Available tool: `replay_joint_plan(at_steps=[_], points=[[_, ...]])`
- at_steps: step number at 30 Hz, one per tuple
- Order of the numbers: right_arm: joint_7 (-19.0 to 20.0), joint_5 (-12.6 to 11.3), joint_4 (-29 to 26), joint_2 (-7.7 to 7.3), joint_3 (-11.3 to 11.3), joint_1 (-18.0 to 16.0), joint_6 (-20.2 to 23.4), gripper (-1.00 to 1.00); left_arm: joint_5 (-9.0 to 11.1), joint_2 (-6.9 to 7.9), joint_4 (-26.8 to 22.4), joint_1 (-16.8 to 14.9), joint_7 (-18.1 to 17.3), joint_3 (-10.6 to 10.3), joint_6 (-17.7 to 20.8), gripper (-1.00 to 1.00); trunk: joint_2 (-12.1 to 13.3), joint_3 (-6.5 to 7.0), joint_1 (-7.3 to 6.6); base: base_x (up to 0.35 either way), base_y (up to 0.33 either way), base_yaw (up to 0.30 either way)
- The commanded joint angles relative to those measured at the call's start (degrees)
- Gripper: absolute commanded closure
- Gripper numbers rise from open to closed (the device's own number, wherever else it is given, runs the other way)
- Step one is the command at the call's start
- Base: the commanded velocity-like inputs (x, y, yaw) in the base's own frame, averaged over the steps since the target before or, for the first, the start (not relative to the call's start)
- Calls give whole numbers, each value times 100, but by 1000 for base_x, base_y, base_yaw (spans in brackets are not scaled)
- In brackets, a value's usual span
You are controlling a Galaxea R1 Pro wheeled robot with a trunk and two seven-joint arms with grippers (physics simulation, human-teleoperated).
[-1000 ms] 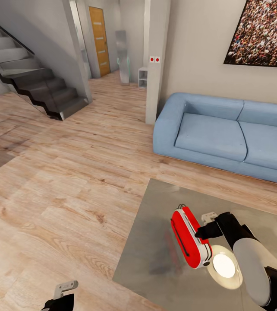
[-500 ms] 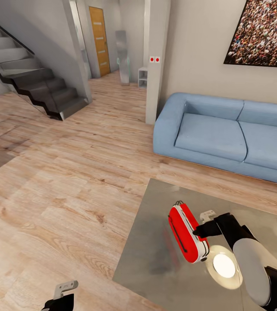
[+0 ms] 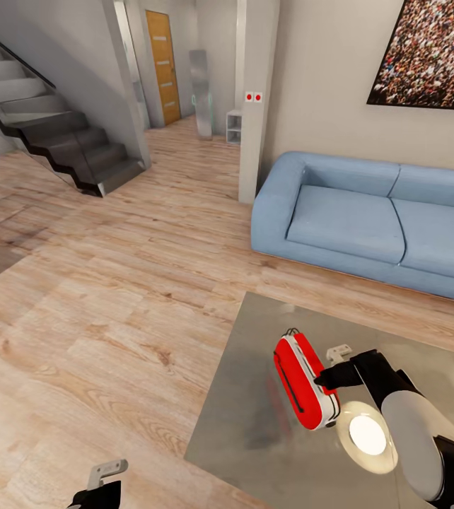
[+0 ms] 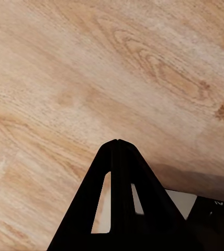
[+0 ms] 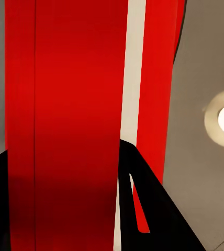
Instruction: Turn on the radio receiver that's on the table in the living room.
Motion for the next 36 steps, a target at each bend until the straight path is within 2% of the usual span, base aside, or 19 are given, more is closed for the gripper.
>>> replay_joint_plan(at_steps=[1, 5, 10, 31, 36], points=[[1, -23, 0, 0, -4, 0, 3, 100, -1, 1, 0, 0, 1, 0, 0, 100, -42, -18, 22, 0, 0, 0], [-1, -28, 1, 0, -6, -1, -39, 100, -4, 3, 0, -1, 2, 0, 0, 100, -203, -90, 110, 0, 0, 0], [-59, -31, 47, -1, -14, -1, -401, 100, -2, 4, 0, 1, 2, 0, 0, 100, -403, -180, 220, 0, 0, 0], [7, -23, 141, 0, -15, -1, -440, 100, -7, 4, 0, -1, 18, 0, 0, 100, -403, -180, 220, 0, 0, 0], [9, -23, 148, 0, -15, 1, -435, 100, -7, 11, 0, 0, 20, 2, 0, 100, -604, -270, 330, 0, 0, 0]])
